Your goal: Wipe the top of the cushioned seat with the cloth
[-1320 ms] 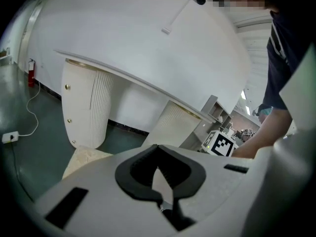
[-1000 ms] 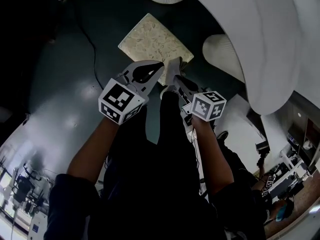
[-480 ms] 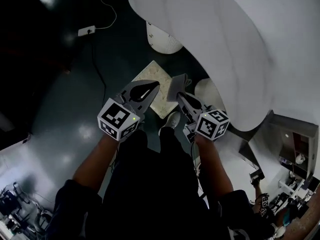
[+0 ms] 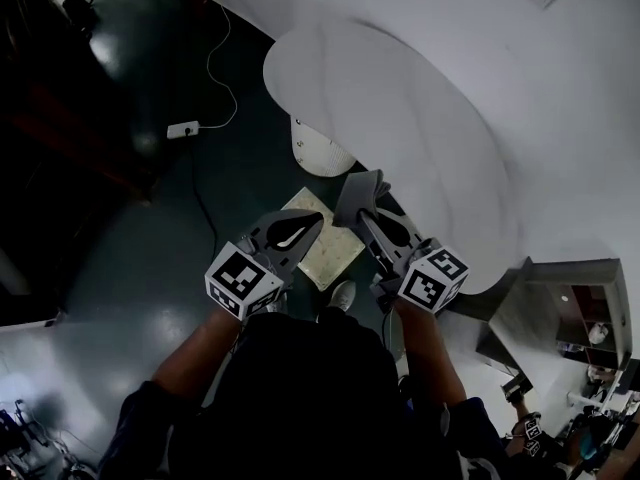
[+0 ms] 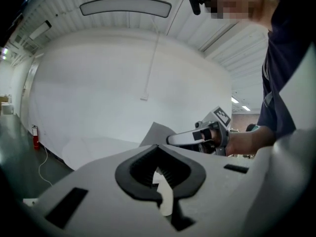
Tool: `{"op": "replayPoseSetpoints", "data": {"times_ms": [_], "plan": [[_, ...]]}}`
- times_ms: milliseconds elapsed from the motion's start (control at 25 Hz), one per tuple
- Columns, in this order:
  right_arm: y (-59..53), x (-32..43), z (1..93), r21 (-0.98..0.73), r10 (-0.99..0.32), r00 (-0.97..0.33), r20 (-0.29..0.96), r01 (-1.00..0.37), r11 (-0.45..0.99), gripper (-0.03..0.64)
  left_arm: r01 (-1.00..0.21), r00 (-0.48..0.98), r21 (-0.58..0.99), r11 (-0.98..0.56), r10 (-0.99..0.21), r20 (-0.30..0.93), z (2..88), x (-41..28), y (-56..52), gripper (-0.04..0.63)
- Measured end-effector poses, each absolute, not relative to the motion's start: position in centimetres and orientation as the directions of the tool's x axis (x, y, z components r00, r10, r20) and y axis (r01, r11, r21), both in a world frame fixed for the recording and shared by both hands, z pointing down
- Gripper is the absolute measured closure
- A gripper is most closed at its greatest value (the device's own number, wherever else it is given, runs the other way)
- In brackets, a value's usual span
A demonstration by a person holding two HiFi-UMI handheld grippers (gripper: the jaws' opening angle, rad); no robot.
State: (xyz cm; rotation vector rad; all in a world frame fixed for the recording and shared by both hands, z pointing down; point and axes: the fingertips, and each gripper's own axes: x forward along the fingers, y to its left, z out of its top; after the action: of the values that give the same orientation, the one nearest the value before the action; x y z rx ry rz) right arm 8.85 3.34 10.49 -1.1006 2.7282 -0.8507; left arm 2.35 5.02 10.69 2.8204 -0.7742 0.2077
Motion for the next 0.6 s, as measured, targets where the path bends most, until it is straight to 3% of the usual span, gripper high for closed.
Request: {"op": "replayPoseSetpoints", "data": {"times_ms": [600], "plan": [[3.0,7.9,0.8,-0.405,-0.684,-0.73,-0.005,-0.623,0.669,0.583,-0.506,0.858,0.015,-0.862,-0.502,0.111,2.4,0.7,2.2,0.588]]}}
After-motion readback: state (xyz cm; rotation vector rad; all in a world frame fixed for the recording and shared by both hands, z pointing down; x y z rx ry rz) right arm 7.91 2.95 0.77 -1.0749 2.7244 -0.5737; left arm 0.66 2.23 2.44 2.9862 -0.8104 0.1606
